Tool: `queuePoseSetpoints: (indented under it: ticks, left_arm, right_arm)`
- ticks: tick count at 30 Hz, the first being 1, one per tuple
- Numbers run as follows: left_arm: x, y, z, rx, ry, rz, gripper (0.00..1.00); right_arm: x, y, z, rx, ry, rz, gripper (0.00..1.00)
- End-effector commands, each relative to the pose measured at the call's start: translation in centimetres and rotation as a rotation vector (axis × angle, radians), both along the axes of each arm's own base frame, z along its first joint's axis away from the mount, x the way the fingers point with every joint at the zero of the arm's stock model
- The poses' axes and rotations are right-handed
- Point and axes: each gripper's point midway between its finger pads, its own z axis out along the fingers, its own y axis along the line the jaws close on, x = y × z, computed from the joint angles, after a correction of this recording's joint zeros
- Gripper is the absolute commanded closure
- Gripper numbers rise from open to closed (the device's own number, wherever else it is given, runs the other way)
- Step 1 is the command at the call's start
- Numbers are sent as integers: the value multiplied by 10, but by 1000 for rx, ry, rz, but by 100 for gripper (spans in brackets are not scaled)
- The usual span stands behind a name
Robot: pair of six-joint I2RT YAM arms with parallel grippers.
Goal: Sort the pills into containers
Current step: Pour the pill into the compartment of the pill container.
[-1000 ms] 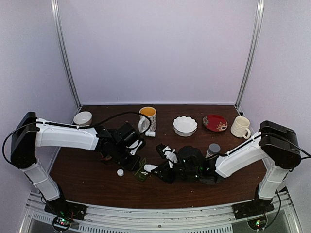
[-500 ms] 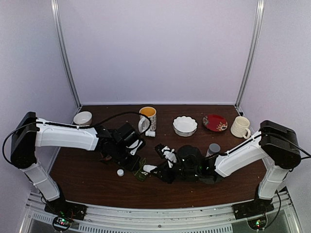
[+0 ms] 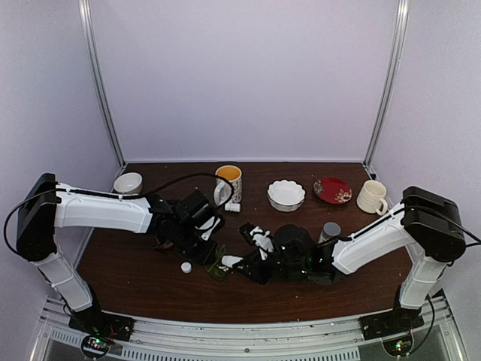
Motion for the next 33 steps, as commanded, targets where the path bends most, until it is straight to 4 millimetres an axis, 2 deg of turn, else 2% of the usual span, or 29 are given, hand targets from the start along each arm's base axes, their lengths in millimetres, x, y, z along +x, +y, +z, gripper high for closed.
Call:
queuePoseSetpoints:
  ticks: [1, 2, 5, 9, 12, 14, 16, 17, 21, 24, 28, 31, 33]
  left_arm:
    - [8, -11, 17, -41, -41, -3, 85]
    - [8, -11, 16, -40, -40, -2, 85]
    - [8, -11, 17, -41, -42, -2, 85]
    - [8, -10, 17, -40, -43, 0, 85]
    - [8, -11, 17, -40, -43, -1, 85]
    - [8, -10, 16, -39, -42, 1, 85]
    - [7, -10, 16, -40, -40, 0, 85]
    - [8, -10, 16, -39, -40, 1, 85]
    - [7, -10, 18, -44, -42, 2, 85]
    - [7, -11, 20, -48, -44, 1, 85]
    - [8, -10, 20, -47, -46, 4, 85]
    - [7, -10, 20, -48, -43, 3, 85]
    - [7, -10, 20, -46, -45, 4, 85]
  right_arm:
    - [6, 0, 6, 12, -15, -23, 100]
    - [5, 2, 1, -24, -6, -8, 100]
    - [2, 2, 15, 73, -18, -4, 100]
    - [3, 3, -2, -26, 6, 2, 100]
    - [1, 2, 8, 61, -2, -8, 100]
    - [5, 4, 2, 5, 0, -12, 100]
    - [1, 2, -1, 2, 13, 5, 100]
    - [1, 4, 13, 82, -3, -4, 100]
    - [6, 3, 0, -12, 11, -18, 100]
    - [3, 3, 12, 75, 4, -15, 100]
    - [7, 4, -6, -48, 13, -15, 100]
    - [3, 3, 6, 50, 5, -15, 100]
    - [5, 5, 3, 14, 9, -13, 100]
